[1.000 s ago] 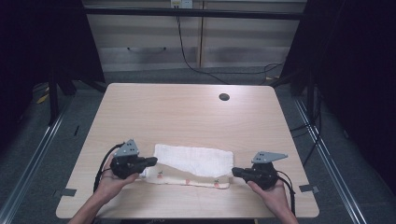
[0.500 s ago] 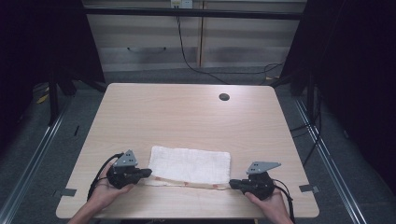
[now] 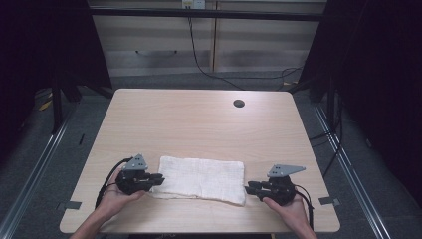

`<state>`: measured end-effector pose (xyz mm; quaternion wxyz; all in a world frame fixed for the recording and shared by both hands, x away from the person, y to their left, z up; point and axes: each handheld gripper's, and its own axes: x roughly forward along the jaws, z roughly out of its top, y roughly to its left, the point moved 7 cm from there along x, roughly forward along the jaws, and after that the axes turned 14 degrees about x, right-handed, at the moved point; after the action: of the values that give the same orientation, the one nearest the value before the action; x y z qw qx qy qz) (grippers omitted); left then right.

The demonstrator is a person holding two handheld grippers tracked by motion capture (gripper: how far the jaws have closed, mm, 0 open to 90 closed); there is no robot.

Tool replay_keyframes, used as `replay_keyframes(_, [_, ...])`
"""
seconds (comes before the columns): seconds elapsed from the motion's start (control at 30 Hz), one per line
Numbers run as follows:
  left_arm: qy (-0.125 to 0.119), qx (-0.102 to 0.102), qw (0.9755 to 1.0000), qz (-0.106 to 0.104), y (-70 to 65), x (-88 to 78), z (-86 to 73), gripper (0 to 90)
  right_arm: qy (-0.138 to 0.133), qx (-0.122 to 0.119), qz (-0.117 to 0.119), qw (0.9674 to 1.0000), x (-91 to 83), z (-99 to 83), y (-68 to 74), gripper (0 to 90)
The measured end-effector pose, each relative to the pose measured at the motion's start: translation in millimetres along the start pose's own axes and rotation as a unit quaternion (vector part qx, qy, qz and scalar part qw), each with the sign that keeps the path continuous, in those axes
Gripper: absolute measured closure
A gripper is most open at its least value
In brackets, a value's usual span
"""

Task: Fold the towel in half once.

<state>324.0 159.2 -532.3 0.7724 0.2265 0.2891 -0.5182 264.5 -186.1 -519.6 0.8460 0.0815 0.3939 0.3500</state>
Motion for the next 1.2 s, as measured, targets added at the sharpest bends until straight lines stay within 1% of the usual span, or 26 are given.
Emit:
replay_keyframes(0.03, [0.004, -0.004, 1.0000, 0.000, 1.5, 4.3, -1.3, 79.1, -0.003, 0.000, -0.002, 1.0000, 1.9, 5.0, -1.9, 75.2])
replay_keyframes(0.13, [0.020, -0.005, 0.9998, 0.002, 4.4, 11.2, -6.6, 79.2, -0.005, -0.011, -0.014, 0.9998, 11.1, 21.8, -9.1, 77.4])
replay_keyframes(0.17, [0.017, -0.008, 0.9998, 0.001, 4.4, 12.6, -7.3, 79.2, -0.005, -0.012, -0.016, 0.9998, 15.0, 27.8, -12.3, 77.5])
replay_keyframes(0.2, [0.020, -0.007, 0.9998, -0.001, 4.4, 12.3, -8.0, 79.2, -0.007, -0.012, -0.018, 0.9997, 18.8, 33.9, -16.1, 77.0])
replay_keyframes(0.27, [0.019, -0.007, 0.9998, 0.001, 4.3, 12.5, -8.3, 79.2, -0.009, -0.008, -0.019, 0.9997, 28.2, 45.2, -24.6, 77.2])
replay_keyframes(0.33, [0.018, -0.001, 0.9998, 0.005, 4.0, 12.3, -8.8, 79.1, -0.002, -0.003, -0.026, 0.9997, 38.6, 53.3, -31.6, 76.6])
replay_keyframes(0.37, [0.016, -0.005, 0.9999, 0.005, 3.3, 12.3, -8.9, 79.0, 0.004, -0.006, -0.033, 0.9994, 44.0, 56.1, -35.7, 75.4])
replay_keyframes(0.4, [0.015, -0.004, 0.9999, 0.004, 3.3, 12.1, -9.7, 78.9, 0.007, -0.005, -0.039, 0.9992, 49.0, 58.3, -39.5, 74.0])
replay_keyframes(0.43, [0.013, -0.004, 0.9999, 0.003, 3.2, 11.9, -9.9, 78.8, 0.009, -0.003, -0.038, 0.9992, 53.5, 59.9, -43.0, 72.2])
replay_keyframes(0.47, [0.012, -0.004, 0.9999, 0.003, 3.2, 11.8, -10.2, 78.8, 0.009, -0.001, -0.042, 0.9991, 56.9, 60.7, -46.9, 70.5])
replay_keyframes(0.5, [0.012, -0.005, 0.9999, 0.004, 3.0, 11.5, -10.5, 78.8, 0.012, 0.006, -0.041, 0.9991, 60.0, 60.8, -49.8, 68.1])
replay_keyframes(0.57, [0.008, -0.004, 0.9999, 0.009, 2.1, 11.7, -10.7, 78.4, 0.016, 0.012, -0.043, 0.9989, 63.4, 59.6, -54.4, 63.6])
replay_keyframes(0.6, [0.008, -0.003, 0.9999, 0.010, 1.6, 11.6, -10.8, 77.8, 0.020, 0.013, -0.038, 0.9990, 64.4, 58.6, -55.3, 62.2])
replay_keyframes(0.63, [0.008, -0.004, 0.9999, 0.010, 0.9, 11.5, -11.0, 77.2, 0.020, 0.013, -0.039, 0.9990, 65.3, 58.1, -55.9, 61.2])
replay_keyframes(0.7, [0.005, -0.004, 0.9999, 0.011, 0.5, 11.7, -10.9, 76.9, 0.022, 0.010, -0.032, 0.9992, 66.9, 57.0, -55.0, 61.4])
replay_keyframes(0.73, [0.005, -0.004, 0.9999, 0.011, 0.2, 11.6, -11.0, 76.6, 0.021, 0.009, -0.032, 0.9992, 67.9, 56.6, -53.7, 62.0])
replay_keyframes(0.83, [0.005, -0.005, 0.9999, 0.008, -1.8, 10.3, -12.0, 76.0, 0.023, -0.003, -0.032, 0.9992, 69.4, 56.2, -51.7, 66.6])
replay_keyframes(0.9, [0.009, -0.009, 0.9999, 0.006, -5.8, 7.2, -13.4, 75.2, 0.020, -0.002, -0.033, 0.9993, 70.0, 56.5, -51.8, 68.2])
replay_keyframes(1.0, [0.009, -0.006, 0.9999, 0.001, -13.1, 3.9, -15.6, 73.5, 0.022, -0.001, -0.032, 0.9993, 72.0, 55.7, -52.8, 68.7])
replay_keyframes(1.07, [0.009, -0.011, 0.9999, 0.000, -13.1, 3.3, -15.8, 73.5, 0.028, -0.003, -0.032, 0.9991, 74.8, 54.3, -53.6, 69.2])
replay_keyframes(1.17, [0.010, -0.016, 0.9998, -0.007, -11.7, 3.3, -14.7, 73.5, 0.028, 0.000, -0.032, 0.9991, 78.8, 56.0, -54.0, 69.2])
replay_keyframes(1.2, [0.009, -0.018, 0.9998, -0.006, -11.3, 2.1, -13.0, 72.1, 0.029, -0.003, -0.032, 0.9991, 79.6, 56.2, -54.2, 69.3])
